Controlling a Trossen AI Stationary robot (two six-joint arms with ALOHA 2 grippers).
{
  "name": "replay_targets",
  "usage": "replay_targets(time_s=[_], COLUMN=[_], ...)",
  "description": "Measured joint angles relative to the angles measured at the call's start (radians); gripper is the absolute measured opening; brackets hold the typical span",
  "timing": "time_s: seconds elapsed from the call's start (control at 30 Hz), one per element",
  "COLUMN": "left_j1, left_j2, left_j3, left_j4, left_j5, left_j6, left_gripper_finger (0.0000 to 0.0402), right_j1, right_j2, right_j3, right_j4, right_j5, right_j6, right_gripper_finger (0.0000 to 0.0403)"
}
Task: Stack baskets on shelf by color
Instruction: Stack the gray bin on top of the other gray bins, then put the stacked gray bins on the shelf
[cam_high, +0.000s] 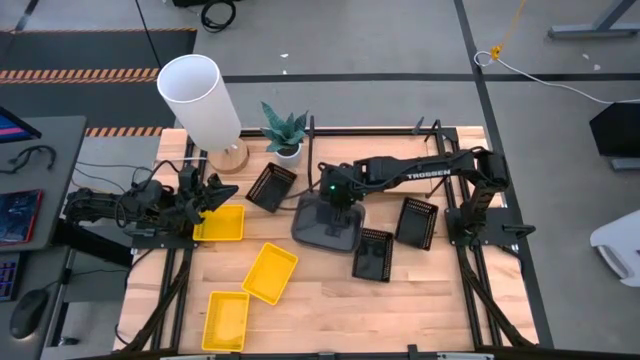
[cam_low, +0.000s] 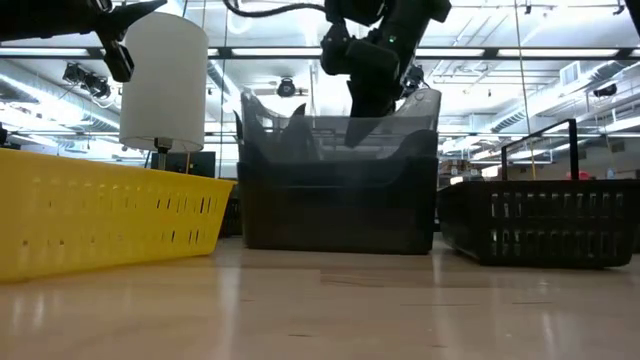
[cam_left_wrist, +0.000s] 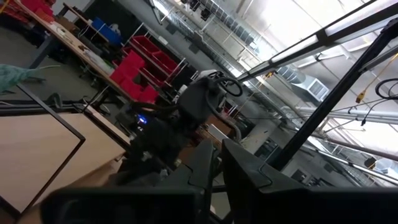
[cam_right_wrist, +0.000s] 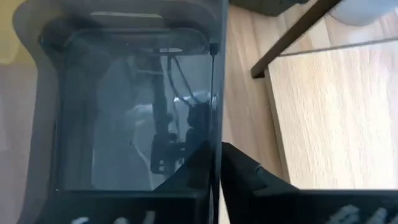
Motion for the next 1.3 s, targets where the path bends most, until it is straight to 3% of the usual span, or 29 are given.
replay_targets(time_s=[0.3,0.57,0.83,0.97,1.13,1.3], left_j1=[0.0,0.0,-0.001,-0.001,0.0,0.0], left_j2=[0.0,0.007,0.021,0.025,0.025,0.025], left_j3=[0.0,0.0,0.0,0.0,0.0,0.0], left_j4=[0.0,-0.031,-0.119,-0.115,-0.123,-0.122], left_j5=[-0.026,-0.127,-0.122,-0.115,-0.131,-0.157], left_j6=[-0.015,-0.029,-0.142,-0.169,-0.152,-0.122], left_gripper_finger=[0.0053,0.0105,0.013,0.013,0.013,0.013], right_j1=[-0.027,-0.069,-0.123,-0.145,-0.135,-0.087], right_j2=[-0.001,-0.008,-0.049,-0.107,-0.119,-0.116], right_j3=[0.008,0.01,0.01,0.011,0.011,-0.004], right_j4=[-0.06,-0.139,-0.089,-0.01,-0.064,-0.079], right_j5=[-0.079,-0.196,-0.374,-0.389,-0.342,-0.434], right_j6=[0.024,0.029,-0.114,-0.192,-0.367,-0.498], right_gripper_finger=[0.0152,0.0225,0.0254,0.0254,0.0253,0.0255])
